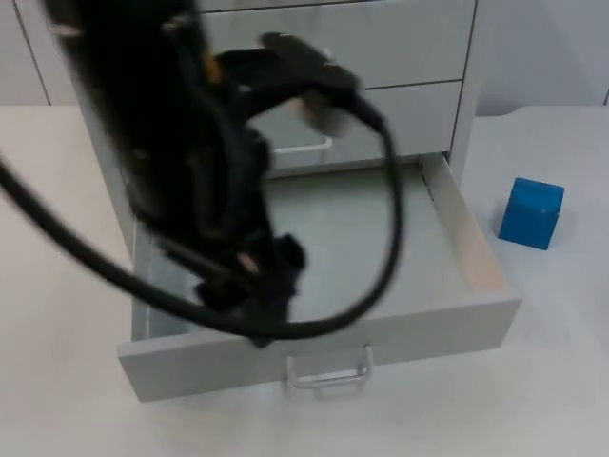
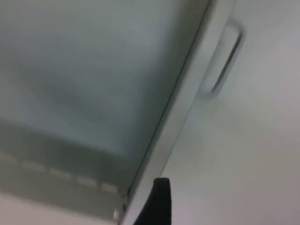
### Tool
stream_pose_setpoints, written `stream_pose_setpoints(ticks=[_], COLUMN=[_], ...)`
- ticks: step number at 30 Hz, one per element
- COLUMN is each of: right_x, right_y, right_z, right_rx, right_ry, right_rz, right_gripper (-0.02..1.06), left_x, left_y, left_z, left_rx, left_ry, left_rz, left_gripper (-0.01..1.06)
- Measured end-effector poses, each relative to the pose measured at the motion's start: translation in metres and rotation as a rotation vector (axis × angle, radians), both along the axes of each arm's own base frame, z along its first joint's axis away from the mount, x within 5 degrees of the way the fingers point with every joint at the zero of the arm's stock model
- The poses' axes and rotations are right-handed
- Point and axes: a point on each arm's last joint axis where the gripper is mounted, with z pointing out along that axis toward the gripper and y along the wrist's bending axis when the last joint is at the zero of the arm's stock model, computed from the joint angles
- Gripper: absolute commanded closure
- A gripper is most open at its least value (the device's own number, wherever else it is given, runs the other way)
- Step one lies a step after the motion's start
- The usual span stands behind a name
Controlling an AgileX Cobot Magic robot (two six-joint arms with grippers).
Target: Open the drawer with the left hand, place the block into the drawer with the right hand, then close the drawer with the left hand.
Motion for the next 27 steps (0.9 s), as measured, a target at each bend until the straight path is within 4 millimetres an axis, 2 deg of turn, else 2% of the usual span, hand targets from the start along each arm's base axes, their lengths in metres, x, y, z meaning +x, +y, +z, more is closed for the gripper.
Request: stream_pose_setpoints(ticks=[4, 5, 9, 10, 14, 15, 22, 27], right_x=[0.000, 0.000, 0.000, 0.000, 0.000, 0.000, 0.000, 0.000], right_y=[0.000, 0.000, 0.000, 0.000, 0.000, 0.000, 0.000, 0.000], right_z=[0.000, 0.000, 0.000, 0.000, 0.000, 0.000, 0.000, 0.000], right_rx=[0.000, 0.000, 0.000, 0.000, 0.000, 0.000, 0.000, 0.000], right_ry=[0.000, 0.000, 0.000, 0.000, 0.000, 0.000, 0.000, 0.000], right_rz=[0.000, 0.000, 0.000, 0.000, 0.000, 0.000, 0.000, 0.000], right_gripper=[-0.01, -0.01, -0.01, -0.01, -0.01, -0.01, -0.01, -0.01], left_x=[-0.008, -0.008, -0.018, -0.018, -0.025, -0.025, -0.034, -0.041], left_y=[0.042, 0.042, 0.084, 0.084, 0.118, 0.118, 0.165, 0.187], left_z=[-0.002, -0.002, 0.003, 0.003, 0.011, 0.011, 0.036, 0.046], left_rx=[-0.012, -0.012, -0.047, -0.047, -0.079, -0.079, -0.132, -0.148], left_ry=[-0.005, -0.005, -0.037, -0.037, -0.073, -0.073, -0.157, -0.194], left_rz=[0.117, 0.117, 0.305, 0.305, 0.465, 0.465, 0.718, 0.846], left_gripper=[0.26, 0.26, 0.26, 0.26, 0.26, 0.26, 0.26, 0.26])
